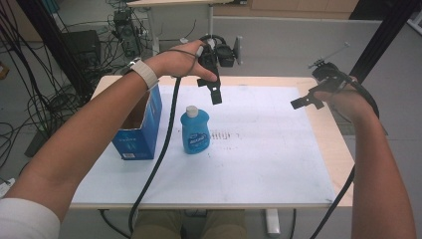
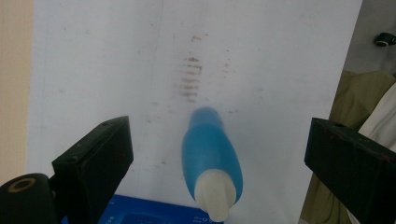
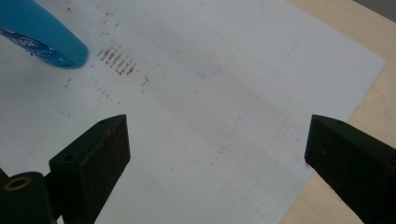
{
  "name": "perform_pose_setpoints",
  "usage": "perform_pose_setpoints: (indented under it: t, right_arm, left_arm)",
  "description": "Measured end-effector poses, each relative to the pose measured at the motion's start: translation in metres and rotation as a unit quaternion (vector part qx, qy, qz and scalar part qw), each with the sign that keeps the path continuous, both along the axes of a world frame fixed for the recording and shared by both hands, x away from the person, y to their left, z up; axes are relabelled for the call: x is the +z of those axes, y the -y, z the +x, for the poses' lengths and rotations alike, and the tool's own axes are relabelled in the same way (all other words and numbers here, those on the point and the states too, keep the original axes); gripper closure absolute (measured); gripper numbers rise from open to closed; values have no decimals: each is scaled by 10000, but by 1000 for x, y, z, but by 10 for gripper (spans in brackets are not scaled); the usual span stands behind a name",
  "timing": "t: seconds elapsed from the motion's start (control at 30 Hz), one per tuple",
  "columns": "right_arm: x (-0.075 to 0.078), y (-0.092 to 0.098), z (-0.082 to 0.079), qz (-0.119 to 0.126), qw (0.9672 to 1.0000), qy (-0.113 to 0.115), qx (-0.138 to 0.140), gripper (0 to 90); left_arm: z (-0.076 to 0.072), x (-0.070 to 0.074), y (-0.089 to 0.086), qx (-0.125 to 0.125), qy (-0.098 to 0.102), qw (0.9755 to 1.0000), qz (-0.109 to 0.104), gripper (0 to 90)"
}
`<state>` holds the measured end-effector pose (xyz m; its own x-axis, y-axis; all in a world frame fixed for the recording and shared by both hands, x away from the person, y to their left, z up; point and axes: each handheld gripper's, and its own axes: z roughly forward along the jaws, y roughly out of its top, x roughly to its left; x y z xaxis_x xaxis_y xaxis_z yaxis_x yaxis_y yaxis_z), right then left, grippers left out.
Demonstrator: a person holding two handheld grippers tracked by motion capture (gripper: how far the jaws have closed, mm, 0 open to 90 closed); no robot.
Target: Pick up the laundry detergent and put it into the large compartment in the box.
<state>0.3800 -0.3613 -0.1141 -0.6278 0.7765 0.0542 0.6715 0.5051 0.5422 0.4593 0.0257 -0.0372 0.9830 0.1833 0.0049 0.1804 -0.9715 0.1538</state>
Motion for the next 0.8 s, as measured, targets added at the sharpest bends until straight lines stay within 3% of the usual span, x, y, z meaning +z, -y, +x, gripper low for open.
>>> perform_pose_setpoints:
  t: [0.57, 0.8]
  right_arm:
    - [0, -2, 0, -5, 10000, -43, 1, 69]
    - [-1, -1, -1, -8, 10000, -26, 8, 69]
  left_arm:
    - [-4, -2, 1, 437, 5, 9989, 144, 73]
    - [-3, -6, -7, 537, -41, 9985, 50, 73]
